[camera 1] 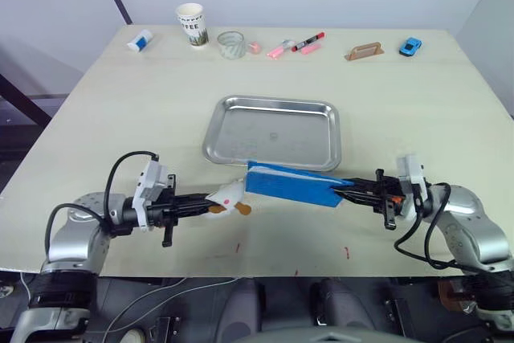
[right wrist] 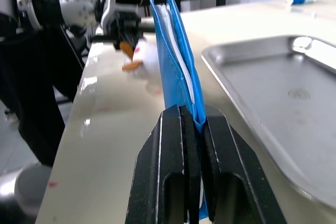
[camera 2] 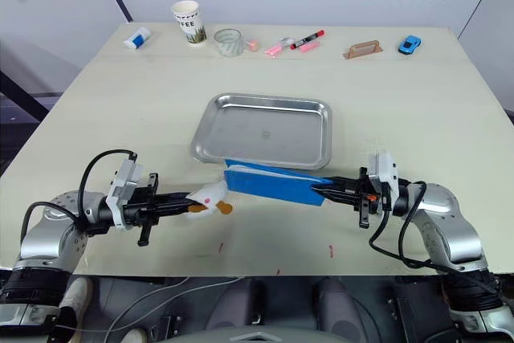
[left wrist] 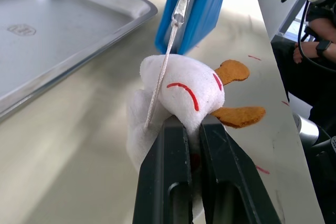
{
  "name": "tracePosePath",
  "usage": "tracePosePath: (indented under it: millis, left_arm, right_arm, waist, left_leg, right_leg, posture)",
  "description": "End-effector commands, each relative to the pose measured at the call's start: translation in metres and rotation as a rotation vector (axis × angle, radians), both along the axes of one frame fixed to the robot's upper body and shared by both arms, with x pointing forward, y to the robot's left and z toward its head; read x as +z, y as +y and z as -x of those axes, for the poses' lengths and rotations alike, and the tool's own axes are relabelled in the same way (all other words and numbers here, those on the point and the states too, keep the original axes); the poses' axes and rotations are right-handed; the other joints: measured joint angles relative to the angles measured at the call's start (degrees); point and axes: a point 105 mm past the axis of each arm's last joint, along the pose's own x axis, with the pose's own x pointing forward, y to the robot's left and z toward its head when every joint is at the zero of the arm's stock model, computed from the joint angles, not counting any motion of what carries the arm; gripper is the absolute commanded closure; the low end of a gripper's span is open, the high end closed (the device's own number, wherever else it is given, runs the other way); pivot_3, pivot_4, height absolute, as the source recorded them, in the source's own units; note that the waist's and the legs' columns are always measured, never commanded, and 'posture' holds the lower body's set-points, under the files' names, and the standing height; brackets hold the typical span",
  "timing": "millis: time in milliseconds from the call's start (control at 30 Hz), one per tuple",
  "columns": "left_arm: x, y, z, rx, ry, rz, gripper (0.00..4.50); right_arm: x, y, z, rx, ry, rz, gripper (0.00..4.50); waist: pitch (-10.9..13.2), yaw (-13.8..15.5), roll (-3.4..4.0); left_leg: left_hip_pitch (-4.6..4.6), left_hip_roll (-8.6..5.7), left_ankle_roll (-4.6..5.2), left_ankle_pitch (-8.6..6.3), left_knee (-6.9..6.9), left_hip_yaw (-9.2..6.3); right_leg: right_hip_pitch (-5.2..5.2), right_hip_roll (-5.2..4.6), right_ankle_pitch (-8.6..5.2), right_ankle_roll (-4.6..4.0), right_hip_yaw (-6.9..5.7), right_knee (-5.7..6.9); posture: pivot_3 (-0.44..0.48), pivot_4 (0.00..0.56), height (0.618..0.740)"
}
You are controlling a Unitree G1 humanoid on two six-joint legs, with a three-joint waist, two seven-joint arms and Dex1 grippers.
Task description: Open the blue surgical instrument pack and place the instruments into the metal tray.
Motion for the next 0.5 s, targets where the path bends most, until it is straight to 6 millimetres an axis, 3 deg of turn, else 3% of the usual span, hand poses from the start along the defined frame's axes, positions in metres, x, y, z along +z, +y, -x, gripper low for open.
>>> tracePosePath:
  millis: [33,267,500]
  left_arm:
    - [-0.005,0.012,0.005,0.031,0.058,-0.012,4.44]
    - [-0.003,0.006,0.009,0.004,0.093,0.006,4.44]
    - [0.001,0.006,0.017,-0.03,0.144,0.008,4.44]
  right_arm:
    - [0.036,-0.001,0.001,-0.003,-0.058,-0.14,4.5]
    - [0.049,0.002,0.002,-0.004,-0.024,-0.222,4.5]
    - [0.037,0.005,0.003,0.011,-0.067,-0.098,4.5]
  waist:
    - [0.0,-0.05,0.0]
    - [0.0,-0.02,0.0]
    - [0.01,-0.01,0.0]
  left_leg:
    - [0.0,0.0,0.0,0.0,0.0,-0.01]
    - [0.0,0.0,0.0,0.0,-0.01,-0.02]
    - [0.0,0.0,0.0,0.0,-0.02,-0.02]
  right_leg:
    - [0.0,0.0,0.0,0.0,0.01,0.0]
    - [0.0,-0.01,0.0,0.0,-0.01,0.0]
    - [-0.01,-0.01,0.0,0.0,0.0,0.0]
  posture:
    - [0.0,0.15,0.728]
    - [0.0,0.15,0.728]
    - [0.0,0.15,0.728]
